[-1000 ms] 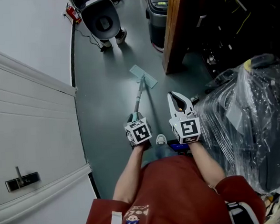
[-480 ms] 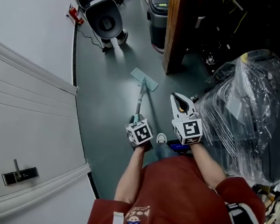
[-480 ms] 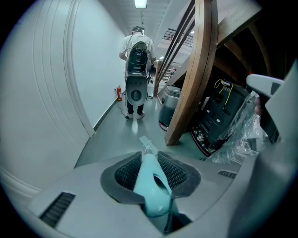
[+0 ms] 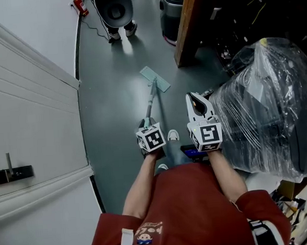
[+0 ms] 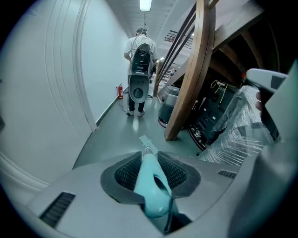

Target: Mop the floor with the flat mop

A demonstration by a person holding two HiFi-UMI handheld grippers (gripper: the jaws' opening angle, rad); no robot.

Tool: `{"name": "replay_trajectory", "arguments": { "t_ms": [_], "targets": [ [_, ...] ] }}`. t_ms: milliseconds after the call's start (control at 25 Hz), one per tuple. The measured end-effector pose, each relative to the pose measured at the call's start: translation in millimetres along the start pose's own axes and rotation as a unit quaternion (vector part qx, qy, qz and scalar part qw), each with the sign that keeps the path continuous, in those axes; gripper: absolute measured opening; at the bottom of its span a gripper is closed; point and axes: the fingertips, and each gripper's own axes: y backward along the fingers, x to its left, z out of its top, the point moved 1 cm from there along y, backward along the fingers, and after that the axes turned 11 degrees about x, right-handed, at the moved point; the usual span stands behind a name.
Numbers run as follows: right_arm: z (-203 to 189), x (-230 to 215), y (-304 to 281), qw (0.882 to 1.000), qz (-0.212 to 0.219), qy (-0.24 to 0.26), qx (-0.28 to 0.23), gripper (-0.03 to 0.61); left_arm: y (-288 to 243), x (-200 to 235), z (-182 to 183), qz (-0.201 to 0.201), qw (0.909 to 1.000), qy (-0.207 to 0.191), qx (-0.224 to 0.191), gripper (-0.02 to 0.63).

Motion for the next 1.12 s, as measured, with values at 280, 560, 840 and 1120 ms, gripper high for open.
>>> {"name": "replay_trajectory", "arguments": {
  "t_ms": [280, 560, 840, 1120],
  "targets": [
    [-25.5, 69.3, 64.1, 1.000, 0.006, 0.007, 0.004, 0.018, 37.3, 33.4, -84.0, -0.009, 0.9999, 0.008, 0.005, 0.121],
    [-48.4, 121.3, 129.1, 1.000, 0.013, 0.011, 0.025, 0.018, 73.1, 54.7, -152.6, -0.014, 0.9998, 0.015, 0.008, 0.121],
    [-55.2, 142.4, 170.7, 0.999, 0.018, 0.021, 0.034, 0.018, 99.2, 59.8, -199.1, -0.015, 0.9995, 0.024, 0.009, 0.120],
    [-72.3, 134.3, 217.4, 0.999, 0.026, 0.017, 0.026, 0.018, 121.9, 34.1, -242.2, -0.006, 0.9997, 0.022, 0.013, 0.121]
  ]
}}
